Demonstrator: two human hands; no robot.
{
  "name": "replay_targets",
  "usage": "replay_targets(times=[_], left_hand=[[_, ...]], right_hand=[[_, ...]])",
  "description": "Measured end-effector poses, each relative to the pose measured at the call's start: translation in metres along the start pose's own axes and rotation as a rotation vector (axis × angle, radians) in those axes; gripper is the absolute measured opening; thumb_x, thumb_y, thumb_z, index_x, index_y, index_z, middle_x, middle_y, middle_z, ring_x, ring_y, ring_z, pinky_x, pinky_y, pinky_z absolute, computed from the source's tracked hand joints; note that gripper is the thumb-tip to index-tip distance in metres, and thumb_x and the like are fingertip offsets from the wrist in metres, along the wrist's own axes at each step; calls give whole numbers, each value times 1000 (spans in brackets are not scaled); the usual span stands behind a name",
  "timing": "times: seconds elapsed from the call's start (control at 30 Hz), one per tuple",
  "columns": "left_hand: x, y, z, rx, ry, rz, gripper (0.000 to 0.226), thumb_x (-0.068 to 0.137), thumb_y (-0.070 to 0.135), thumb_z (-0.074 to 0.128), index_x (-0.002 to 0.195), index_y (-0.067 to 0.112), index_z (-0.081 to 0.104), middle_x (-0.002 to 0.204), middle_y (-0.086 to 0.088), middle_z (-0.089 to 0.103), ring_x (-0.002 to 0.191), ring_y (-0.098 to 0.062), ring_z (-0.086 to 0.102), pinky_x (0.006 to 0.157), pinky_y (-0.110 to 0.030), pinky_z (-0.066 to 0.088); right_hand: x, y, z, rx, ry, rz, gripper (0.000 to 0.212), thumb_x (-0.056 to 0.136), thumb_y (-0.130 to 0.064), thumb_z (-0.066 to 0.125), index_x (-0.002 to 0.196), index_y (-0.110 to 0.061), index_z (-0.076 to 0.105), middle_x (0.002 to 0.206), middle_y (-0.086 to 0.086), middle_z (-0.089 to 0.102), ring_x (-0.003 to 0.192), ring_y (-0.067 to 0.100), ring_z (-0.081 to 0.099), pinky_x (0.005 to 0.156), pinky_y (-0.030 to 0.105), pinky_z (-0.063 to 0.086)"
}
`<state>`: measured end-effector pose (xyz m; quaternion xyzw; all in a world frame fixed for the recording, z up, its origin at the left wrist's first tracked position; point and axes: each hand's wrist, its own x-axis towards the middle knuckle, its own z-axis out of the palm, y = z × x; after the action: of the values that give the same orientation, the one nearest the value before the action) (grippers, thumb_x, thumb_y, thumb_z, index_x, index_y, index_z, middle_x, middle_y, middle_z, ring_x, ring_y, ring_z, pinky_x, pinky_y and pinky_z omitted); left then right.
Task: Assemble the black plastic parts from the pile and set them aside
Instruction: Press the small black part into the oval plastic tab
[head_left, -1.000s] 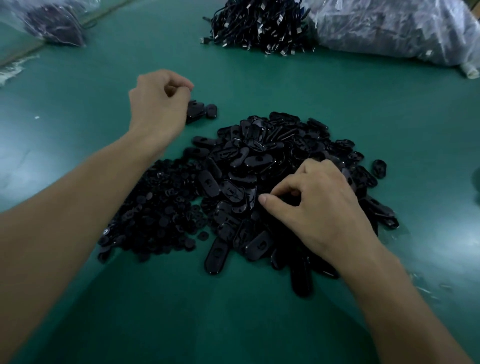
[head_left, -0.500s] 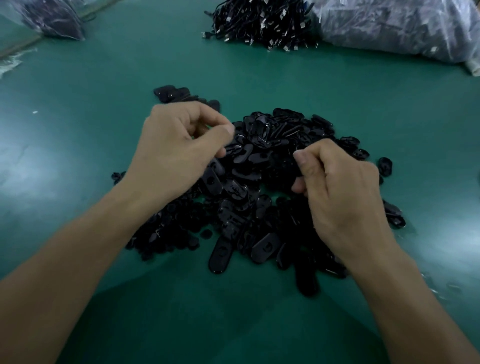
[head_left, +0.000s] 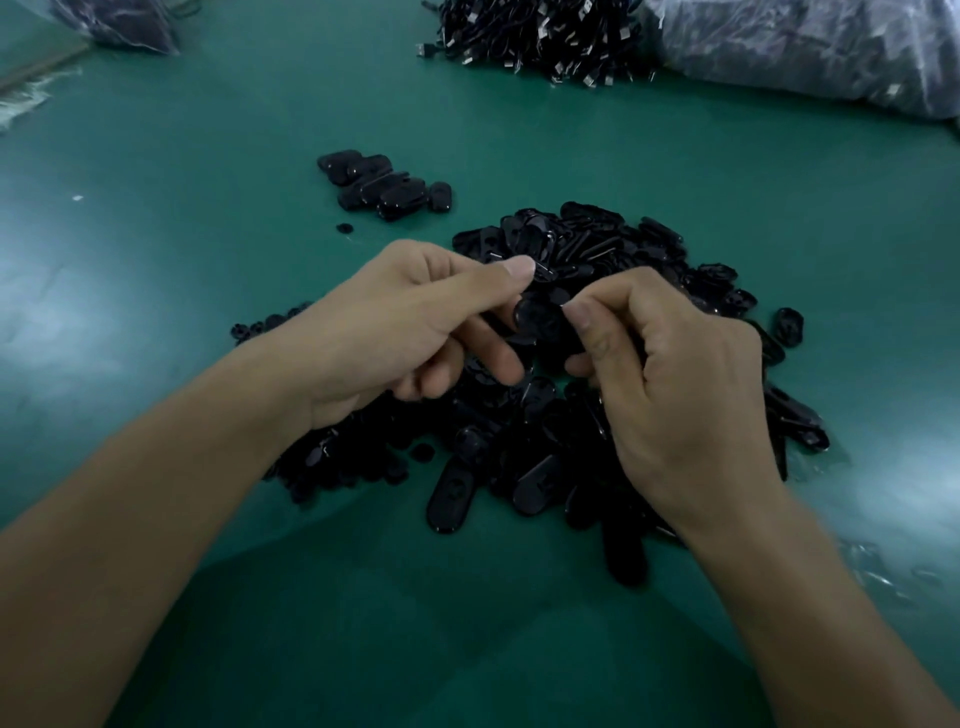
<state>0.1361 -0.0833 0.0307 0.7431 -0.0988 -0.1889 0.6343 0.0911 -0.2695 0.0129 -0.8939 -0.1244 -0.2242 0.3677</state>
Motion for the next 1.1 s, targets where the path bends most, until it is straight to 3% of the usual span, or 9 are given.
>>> replay_targets(times=[0.1, 0.33, 0.5, 0.57, 0.63, 0.83, 1.1], left_hand=[[-1, 1, 3, -69, -66, 0, 25, 83, 51, 63, 67, 36, 75, 72, -8, 74, 37, -8, 51, 33, -16, 38], [3, -5, 3, -220, -108, -10, 24, 76, 40, 70, 80, 18, 76, 74, -11, 73, 51, -13, 66, 44, -18, 52], [6, -6, 3, -308, -44, -18, 19, 64, 28, 80, 76, 14, 76, 71, -12, 72, 55, -14, 69, 49, -20, 55], [7, -8, 3, -303, 42, 14, 8, 71, 14, 80, 76, 11, 74, 69, -10, 71, 57, -14, 69, 52, -20, 56], [9, -9, 1, -241, 189, 70, 11, 81, -1, 74, 79, 9, 71, 67, -6, 71, 61, -14, 70, 56, -21, 57], [18, -12, -22, -214, 553, 189, 13, 87, 1, 73, 91, 13, 68, 66, 2, 69, 63, -12, 65, 63, -23, 55], [22, -20, -23, -181, 619, 234, 12, 87, 4, 74, 84, 14, 68, 67, 1, 67, 61, -9, 63, 63, -21, 54]], right_hand=[[0, 0, 1, -25, -1, -13, 17, 102, -27, 56, 90, -19, 63, 69, -7, 63, 63, 13, 60, 54, 34, 43], [1, 1, 2, -62, 27, -102, 18, 102, -24, 57, 92, -13, 67, 69, -2, 64, 60, 16, 61, 52, 34, 42], [0, 2, 3, -16, 10, -120, 11, 101, -22, 61, 97, -15, 68, 73, -6, 66, 64, 11, 59, 56, 26, 44], [0, 4, 4, -44, -17, -102, 10, 99, -25, 63, 104, -18, 69, 79, -10, 68, 68, 6, 59, 62, 20, 45], [-1, 7, 5, -95, -29, -64, 15, 98, -28, 63, 111, -22, 67, 84, -12, 67, 74, 4, 58, 68, 16, 46], [0, 8, 5, -143, -131, -2, 12, 98, -25, 62, 106, -23, 71, 89, -13, 63, 87, 7, 58, 80, 30, 52], [14, -29, 12, -239, -500, -88, 18, 99, -38, 56, 106, -28, 68, 95, -11, 57, 99, 11, 49, 87, 34, 46]])
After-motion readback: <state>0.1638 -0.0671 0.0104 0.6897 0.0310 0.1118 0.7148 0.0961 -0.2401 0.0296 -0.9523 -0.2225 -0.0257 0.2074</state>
